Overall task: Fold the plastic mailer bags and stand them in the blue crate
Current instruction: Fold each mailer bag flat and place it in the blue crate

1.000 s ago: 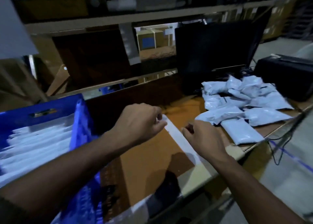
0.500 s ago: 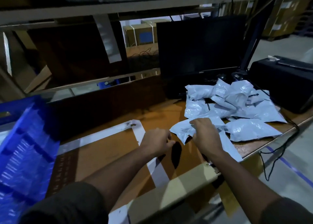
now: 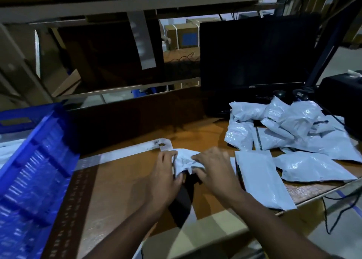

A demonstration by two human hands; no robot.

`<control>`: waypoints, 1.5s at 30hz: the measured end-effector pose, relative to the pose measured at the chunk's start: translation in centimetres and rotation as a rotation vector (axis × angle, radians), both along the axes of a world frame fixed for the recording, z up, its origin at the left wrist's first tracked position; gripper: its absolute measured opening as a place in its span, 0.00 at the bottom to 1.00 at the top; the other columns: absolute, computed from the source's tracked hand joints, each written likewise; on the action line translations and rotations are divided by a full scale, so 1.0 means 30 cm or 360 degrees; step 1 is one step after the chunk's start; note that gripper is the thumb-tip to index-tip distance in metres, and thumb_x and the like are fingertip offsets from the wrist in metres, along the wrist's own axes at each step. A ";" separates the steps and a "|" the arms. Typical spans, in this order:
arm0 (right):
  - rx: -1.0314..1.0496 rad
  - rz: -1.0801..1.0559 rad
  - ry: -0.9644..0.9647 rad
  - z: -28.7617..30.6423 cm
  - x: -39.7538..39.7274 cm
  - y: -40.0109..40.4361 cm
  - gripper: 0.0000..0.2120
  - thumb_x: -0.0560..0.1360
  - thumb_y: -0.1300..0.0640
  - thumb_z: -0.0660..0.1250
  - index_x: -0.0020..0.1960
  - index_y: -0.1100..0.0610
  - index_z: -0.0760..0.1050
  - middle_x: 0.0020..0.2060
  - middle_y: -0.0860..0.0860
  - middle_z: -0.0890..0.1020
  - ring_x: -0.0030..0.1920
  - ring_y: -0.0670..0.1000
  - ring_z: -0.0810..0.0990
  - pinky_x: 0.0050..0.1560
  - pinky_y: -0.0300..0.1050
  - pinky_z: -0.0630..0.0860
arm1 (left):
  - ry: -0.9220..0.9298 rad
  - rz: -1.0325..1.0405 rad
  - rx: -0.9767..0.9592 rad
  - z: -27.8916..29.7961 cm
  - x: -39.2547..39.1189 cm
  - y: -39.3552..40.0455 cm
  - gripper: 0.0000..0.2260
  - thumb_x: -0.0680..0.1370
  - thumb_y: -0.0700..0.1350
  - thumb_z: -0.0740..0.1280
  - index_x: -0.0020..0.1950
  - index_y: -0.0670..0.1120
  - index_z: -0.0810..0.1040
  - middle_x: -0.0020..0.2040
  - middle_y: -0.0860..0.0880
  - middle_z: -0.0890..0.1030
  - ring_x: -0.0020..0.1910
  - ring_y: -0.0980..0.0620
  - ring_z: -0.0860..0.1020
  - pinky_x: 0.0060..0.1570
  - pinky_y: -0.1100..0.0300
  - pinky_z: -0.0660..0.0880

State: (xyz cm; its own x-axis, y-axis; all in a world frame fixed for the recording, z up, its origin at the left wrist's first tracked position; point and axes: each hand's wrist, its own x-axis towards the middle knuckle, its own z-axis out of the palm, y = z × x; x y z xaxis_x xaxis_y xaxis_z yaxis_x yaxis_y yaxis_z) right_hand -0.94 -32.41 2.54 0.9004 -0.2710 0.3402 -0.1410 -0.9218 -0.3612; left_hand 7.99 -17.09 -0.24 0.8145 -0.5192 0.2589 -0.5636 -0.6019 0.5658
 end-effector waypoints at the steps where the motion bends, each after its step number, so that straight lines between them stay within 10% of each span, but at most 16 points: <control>1: 0.0077 0.0068 0.0028 -0.001 -0.002 0.035 0.16 0.75 0.48 0.72 0.62 0.47 0.81 0.54 0.43 0.82 0.58 0.49 0.73 0.51 0.47 0.60 | 0.0006 0.0030 -0.0044 0.002 0.001 0.048 0.22 0.76 0.49 0.72 0.68 0.56 0.70 0.62 0.58 0.70 0.53 0.56 0.77 0.40 0.58 0.73; 11: -0.0067 0.0396 0.0438 -0.192 -0.074 0.191 0.26 0.83 0.36 0.48 0.75 0.44 0.67 0.75 0.43 0.69 0.76 0.44 0.63 0.77 0.50 0.51 | 0.0084 0.0048 0.0205 -0.063 -0.031 0.478 0.24 0.75 0.41 0.73 0.68 0.59 0.76 0.58 0.60 0.74 0.53 0.54 0.79 0.45 0.60 0.74; 16: -0.0022 0.0434 0.0673 -0.175 -0.087 0.189 0.33 0.79 0.29 0.36 0.81 0.40 0.44 0.78 0.37 0.39 0.76 0.36 0.33 0.75 0.50 0.27 | 0.0019 -0.0003 0.0126 -0.030 -0.034 0.479 0.32 0.75 0.37 0.68 0.77 0.55 0.66 0.72 0.58 0.65 0.72 0.55 0.65 0.70 0.55 0.68; 22: 0.0035 0.0182 0.0519 -0.165 -0.033 0.243 0.30 0.82 0.36 0.36 0.81 0.44 0.47 0.78 0.40 0.43 0.77 0.38 0.38 0.77 0.47 0.31 | -0.0157 -0.0208 0.0339 0.066 -0.048 0.312 0.18 0.85 0.48 0.57 0.76 0.51 0.71 0.77 0.52 0.70 0.76 0.55 0.64 0.75 0.63 0.52; 27: -0.0219 0.0083 0.0587 -0.258 -0.029 0.251 0.31 0.84 0.38 0.40 0.78 0.51 0.65 0.78 0.50 0.65 0.78 0.51 0.61 0.74 0.58 0.49 | -0.0228 -0.0370 0.0867 -0.108 0.001 0.306 0.32 0.82 0.59 0.34 0.83 0.49 0.54 0.83 0.52 0.55 0.82 0.55 0.49 0.80 0.52 0.42; 31: -0.0332 0.0056 0.0518 -0.247 -0.002 0.241 0.28 0.84 0.38 0.46 0.78 0.50 0.65 0.77 0.50 0.65 0.78 0.50 0.60 0.75 0.59 0.48 | -0.0165 -0.0382 0.0782 -0.135 0.017 0.315 0.41 0.76 0.65 0.22 0.84 0.50 0.46 0.83 0.54 0.46 0.81 0.58 0.41 0.80 0.50 0.44; 45: -0.0416 0.0114 0.0530 -0.267 -0.052 0.258 0.28 0.85 0.40 0.48 0.80 0.53 0.60 0.80 0.51 0.60 0.80 0.51 0.53 0.76 0.60 0.49 | -0.0237 -0.0406 0.0827 -0.175 -0.018 0.336 0.30 0.85 0.57 0.41 0.80 0.44 0.65 0.80 0.47 0.65 0.81 0.51 0.58 0.76 0.46 0.54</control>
